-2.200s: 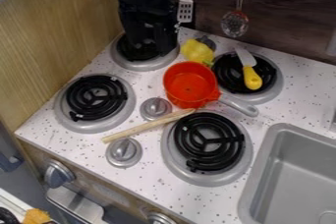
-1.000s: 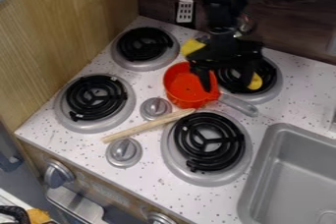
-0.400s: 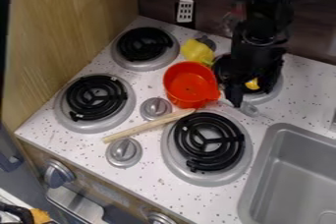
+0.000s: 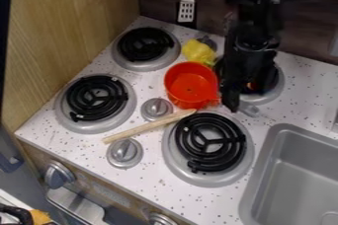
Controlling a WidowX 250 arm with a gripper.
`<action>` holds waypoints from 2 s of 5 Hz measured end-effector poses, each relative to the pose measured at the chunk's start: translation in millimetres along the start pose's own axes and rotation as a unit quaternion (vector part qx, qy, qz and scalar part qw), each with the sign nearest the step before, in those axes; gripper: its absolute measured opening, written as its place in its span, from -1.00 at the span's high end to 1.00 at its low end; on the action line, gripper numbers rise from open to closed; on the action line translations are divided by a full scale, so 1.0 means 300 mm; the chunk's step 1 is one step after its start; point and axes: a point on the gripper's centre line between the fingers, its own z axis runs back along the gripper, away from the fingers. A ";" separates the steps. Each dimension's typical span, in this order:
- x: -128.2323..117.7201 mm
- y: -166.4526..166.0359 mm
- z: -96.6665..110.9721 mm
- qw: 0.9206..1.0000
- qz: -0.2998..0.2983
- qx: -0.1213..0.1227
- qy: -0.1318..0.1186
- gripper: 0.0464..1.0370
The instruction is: Put the orange pan on the bottom left burner
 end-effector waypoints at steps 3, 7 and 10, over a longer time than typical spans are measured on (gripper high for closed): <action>0.009 0.024 -0.069 0.999 0.017 0.008 0.035 -0.81; 0.003 0.042 -0.086 0.998 0.049 0.026 0.022 0.30; 0.062 0.073 0.026 0.992 0.100 0.049 -0.053 0.33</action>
